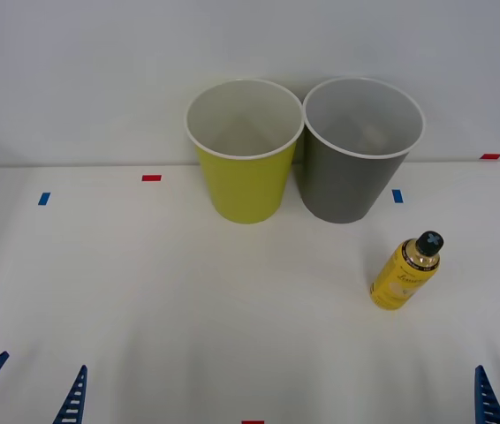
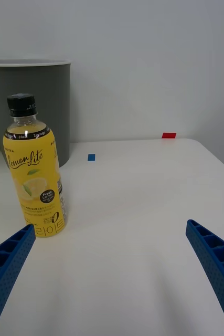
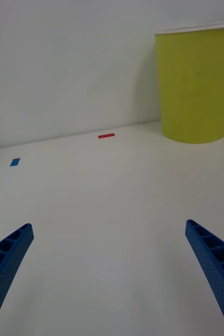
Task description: Put cans in the gray bin and PET bottles in the light green bin.
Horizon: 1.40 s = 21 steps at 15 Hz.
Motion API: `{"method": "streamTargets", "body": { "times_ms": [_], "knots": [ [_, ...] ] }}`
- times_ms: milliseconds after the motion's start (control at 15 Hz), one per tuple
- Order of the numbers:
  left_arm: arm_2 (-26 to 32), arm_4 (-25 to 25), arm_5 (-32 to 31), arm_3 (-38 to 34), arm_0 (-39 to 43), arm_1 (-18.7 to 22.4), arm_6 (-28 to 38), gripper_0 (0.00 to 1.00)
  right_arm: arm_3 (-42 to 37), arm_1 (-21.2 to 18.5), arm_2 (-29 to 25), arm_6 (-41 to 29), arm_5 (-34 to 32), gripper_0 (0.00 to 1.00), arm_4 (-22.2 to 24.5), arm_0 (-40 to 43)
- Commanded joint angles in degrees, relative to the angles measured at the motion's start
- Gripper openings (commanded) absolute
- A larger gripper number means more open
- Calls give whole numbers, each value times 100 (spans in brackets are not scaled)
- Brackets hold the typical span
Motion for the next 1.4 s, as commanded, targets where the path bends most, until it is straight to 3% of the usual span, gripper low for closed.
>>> {"method": "streamTargets", "body": {
  "times_ms": [67,1200,1400],
  "knots": [
    [0,0,0,0,0,0,0,100,0,0,0,0,0,100,0,0],
    [0,0,0,0,0,0,0,100,0,0,0,0,0,100,0,0],
    [0,0,0,0,0,0,0,100,316,141,141,0,0,100,0,-193]
  ]
}}
